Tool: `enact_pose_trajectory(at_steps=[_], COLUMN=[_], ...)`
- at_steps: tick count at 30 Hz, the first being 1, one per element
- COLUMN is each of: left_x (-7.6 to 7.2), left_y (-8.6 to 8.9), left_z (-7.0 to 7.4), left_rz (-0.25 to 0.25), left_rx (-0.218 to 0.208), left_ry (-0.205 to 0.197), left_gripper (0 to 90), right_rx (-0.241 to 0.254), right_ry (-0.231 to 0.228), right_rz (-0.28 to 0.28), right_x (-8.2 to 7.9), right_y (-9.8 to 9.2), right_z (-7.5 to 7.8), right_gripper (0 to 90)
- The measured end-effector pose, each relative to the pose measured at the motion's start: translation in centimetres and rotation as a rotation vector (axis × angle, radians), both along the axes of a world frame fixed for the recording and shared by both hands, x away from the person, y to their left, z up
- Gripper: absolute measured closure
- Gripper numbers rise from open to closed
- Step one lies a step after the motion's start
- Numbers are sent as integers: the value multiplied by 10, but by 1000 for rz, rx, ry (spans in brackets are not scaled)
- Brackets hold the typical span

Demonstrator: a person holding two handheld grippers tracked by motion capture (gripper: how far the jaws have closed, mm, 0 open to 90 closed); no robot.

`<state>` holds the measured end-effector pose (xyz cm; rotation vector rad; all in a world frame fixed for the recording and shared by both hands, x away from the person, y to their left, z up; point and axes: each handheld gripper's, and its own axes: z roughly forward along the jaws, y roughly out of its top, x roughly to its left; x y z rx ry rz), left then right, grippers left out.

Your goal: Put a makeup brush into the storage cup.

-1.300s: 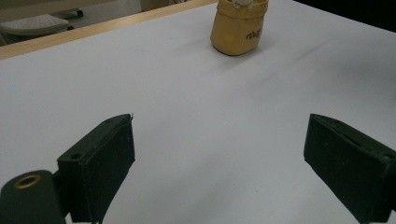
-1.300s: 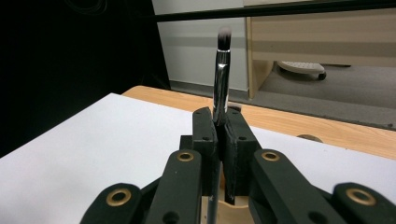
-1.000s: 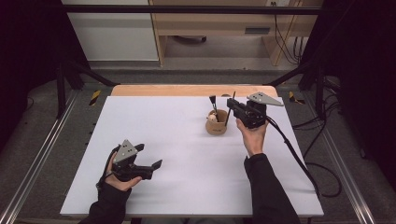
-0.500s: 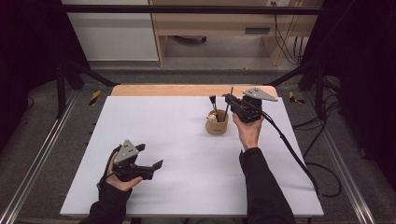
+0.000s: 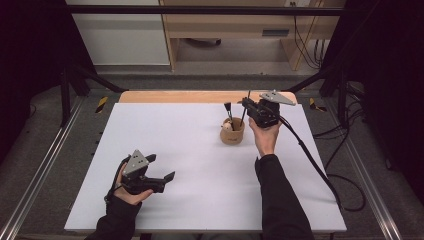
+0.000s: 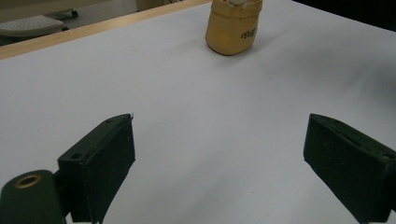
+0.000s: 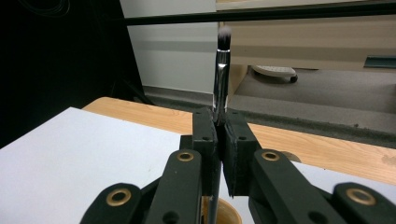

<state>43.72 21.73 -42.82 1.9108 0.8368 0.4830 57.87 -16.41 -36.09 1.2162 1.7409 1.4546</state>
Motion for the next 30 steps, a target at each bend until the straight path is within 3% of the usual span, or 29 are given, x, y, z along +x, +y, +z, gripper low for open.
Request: enact_pose_trajectory(at_steps=[30], left_x=[0], left_y=[-1], left_z=[0], left_rz=[-5], left_rx=[7], left_ry=[-3], left_gripper=[82], right_rx=[-42], right_ry=[73], right_rz=[-7], right_x=[17], right_y=[12], right_z=[-30], right_gripper=[849])
